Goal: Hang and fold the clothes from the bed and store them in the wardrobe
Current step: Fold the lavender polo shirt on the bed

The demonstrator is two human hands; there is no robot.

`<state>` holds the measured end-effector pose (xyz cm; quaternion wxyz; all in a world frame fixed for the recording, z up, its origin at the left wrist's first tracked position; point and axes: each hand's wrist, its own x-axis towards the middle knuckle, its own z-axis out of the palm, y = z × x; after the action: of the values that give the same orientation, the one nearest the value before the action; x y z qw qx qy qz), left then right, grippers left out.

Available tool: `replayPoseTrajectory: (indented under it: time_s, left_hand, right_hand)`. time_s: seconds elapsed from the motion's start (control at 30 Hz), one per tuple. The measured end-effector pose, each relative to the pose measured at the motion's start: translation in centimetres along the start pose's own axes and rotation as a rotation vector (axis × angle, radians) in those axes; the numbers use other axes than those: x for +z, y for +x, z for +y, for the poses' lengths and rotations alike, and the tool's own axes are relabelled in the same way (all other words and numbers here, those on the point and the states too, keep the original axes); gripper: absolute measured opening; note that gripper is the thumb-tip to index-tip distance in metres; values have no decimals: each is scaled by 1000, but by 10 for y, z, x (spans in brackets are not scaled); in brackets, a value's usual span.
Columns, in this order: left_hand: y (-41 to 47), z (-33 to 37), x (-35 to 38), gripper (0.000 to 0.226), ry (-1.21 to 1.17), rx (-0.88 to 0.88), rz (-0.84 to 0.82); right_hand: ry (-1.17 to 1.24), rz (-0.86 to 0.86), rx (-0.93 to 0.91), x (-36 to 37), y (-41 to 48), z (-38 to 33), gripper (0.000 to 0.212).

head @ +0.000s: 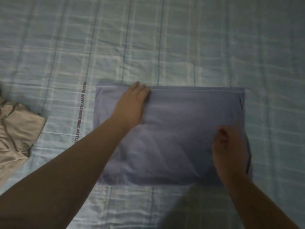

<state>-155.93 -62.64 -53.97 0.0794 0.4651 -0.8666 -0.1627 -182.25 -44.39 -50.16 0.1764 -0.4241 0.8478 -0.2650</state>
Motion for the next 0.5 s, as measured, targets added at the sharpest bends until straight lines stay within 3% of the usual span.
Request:
replayPoseTrajectory:
  time_s: [0.1, 0.2, 0.3, 0.4, 0.5]
  left_hand:
    - [43, 28, 11, 49, -35, 119, -114]
    - [72, 54, 18, 39, 47, 75, -193]
    - [87, 67, 17, 35, 125, -17, -210]
    - [98, 71, 8, 36, 112, -124, -346]
    - [107, 76, -3, 41, 230, -111, -446]
  right_hand:
    - [352, -102, 495, 21, -80, -18, 22]
    - [662, -98, 918, 40, -130, -37, 21]
    - [817, -106, 1099, 53, -149, -48, 20]
    - [884, -152, 1190, 60, -143, -57, 22]
    - [913, -113, 1317, 58, -141, -65, 22]
